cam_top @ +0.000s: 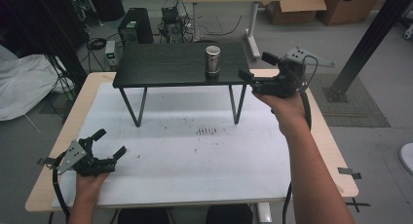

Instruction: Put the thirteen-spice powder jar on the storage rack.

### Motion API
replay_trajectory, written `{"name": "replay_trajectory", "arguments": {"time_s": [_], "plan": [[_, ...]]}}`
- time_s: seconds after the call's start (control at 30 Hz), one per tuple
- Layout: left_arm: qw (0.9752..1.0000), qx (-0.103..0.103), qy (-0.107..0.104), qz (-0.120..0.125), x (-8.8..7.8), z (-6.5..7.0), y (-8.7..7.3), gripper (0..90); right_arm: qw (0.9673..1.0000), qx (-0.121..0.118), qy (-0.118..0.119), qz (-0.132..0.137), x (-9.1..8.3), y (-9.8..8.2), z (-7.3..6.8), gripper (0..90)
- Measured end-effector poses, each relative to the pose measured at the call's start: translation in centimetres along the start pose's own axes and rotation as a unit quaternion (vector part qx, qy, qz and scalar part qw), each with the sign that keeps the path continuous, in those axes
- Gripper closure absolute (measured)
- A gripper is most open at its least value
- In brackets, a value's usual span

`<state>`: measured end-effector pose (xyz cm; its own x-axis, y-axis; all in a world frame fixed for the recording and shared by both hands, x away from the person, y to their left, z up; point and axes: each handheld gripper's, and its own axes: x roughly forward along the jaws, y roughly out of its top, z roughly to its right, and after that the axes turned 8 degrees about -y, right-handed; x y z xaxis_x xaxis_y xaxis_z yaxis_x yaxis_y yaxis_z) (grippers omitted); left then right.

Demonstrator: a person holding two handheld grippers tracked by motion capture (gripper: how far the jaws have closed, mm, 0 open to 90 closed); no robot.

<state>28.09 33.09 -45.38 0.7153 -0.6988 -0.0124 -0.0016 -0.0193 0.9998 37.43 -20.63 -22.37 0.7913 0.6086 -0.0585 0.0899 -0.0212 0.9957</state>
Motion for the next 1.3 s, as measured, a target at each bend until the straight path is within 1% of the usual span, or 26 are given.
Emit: {"name": "replay_trajectory", "arguments": {"time_s": [0.2,0.4,0.6,0.77,0.93,1.07,1.2,1.3], "plan": [[1.0,0.0,0.0,0.0,0.0,0.0,0.0,0.2,1.0,0.001,0.0,0.006,-0.8,-1.2,0.1,0.0],[1.0,-0.001,0.0,0.0,0.0,0.0,0.0,0.2,0.9999,0.005,0.0,0.009,-1.2,-2.4,0.1,0.0],[1.0,0.0,0.0,0.0,0.0,0.0,0.0,0.2,0.9999,0.012,0.003,0.01,-1.6,-4.1,0.2,0.0],[1.0,0.0,0.0,0.0,0.0,0.0,0.0,0.2,0.9999,0.012,0.001,0.01,-1.8,-5.4,0.3,0.0],[1.0,0.0,0.0,0.0,0.0,0.0,0.0,0.2,0.9998,0.013,0.006,0.016,-1.8,-6.5,0.3,0.0],[1.0,0.0,0.0,0.0,0.0,0.0,0.0,0.2,0.9993,0.011,0.006,0.035,-1.5,-7.5,-0.1,0.0],[1.0,0.001,0.0,0.0,0.0,0.0,0.0,0.2,0.9994,0.015,0.012,0.03,-1.1,-8.5,-0.4,0.0],[1.0,0.0,0.0,0.001,0.0,0.0,0.0,0.2,0.9994,0.017,0.011,0.029,-1.0,-9.2,-0.4,0.0]]}}
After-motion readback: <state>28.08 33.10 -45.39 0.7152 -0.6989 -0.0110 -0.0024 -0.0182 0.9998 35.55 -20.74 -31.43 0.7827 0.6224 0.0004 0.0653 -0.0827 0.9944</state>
